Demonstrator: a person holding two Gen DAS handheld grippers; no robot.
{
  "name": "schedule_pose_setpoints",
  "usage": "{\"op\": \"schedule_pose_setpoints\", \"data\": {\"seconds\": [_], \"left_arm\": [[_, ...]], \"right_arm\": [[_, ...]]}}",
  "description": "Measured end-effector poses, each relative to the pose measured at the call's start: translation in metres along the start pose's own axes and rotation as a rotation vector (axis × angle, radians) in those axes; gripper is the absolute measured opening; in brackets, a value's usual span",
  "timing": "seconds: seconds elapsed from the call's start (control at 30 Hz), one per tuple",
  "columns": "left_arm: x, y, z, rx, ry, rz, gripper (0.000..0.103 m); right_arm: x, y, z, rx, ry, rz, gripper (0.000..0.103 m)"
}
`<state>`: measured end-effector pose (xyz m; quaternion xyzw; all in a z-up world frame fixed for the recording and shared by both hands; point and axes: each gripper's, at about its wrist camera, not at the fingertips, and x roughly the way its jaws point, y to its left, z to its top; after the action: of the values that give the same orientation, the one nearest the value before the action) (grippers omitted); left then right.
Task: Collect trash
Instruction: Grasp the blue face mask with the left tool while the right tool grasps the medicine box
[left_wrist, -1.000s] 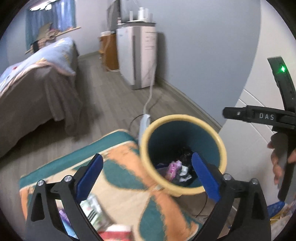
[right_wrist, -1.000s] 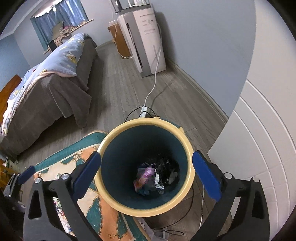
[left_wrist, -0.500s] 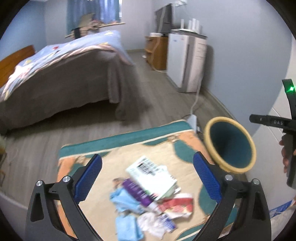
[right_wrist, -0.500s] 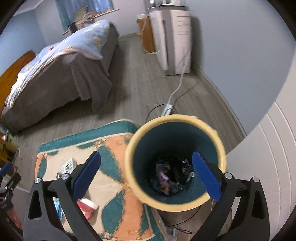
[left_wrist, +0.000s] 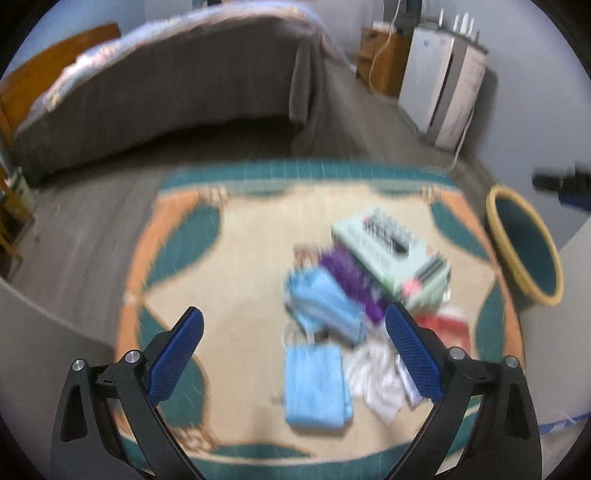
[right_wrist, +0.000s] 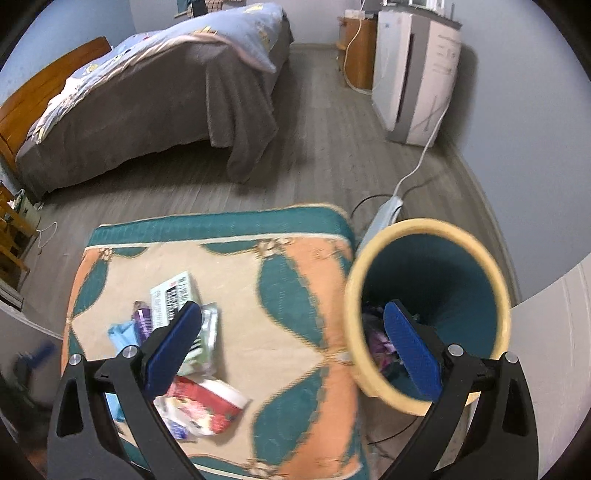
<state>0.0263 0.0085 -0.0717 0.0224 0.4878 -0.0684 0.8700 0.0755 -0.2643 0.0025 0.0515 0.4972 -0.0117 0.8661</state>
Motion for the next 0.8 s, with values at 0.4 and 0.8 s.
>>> {"op": "schedule_pose_setpoints", "data": {"seconds": [0.4, 0.8], "left_arm": [[0.039, 0.0, -0.042, 0.12, 0.259, -0.075, 0.038], [-0.031, 0.043, 0.046, 0.204, 0.067, -0.005, 0.029]], "right_arm": [[0.054, 0.071, -0.013, -0.137, 0.13, -0.035, 0.097], [0.11, 0.123, -0.017, -0.203, 0.236, 0.0, 0.097]]}}
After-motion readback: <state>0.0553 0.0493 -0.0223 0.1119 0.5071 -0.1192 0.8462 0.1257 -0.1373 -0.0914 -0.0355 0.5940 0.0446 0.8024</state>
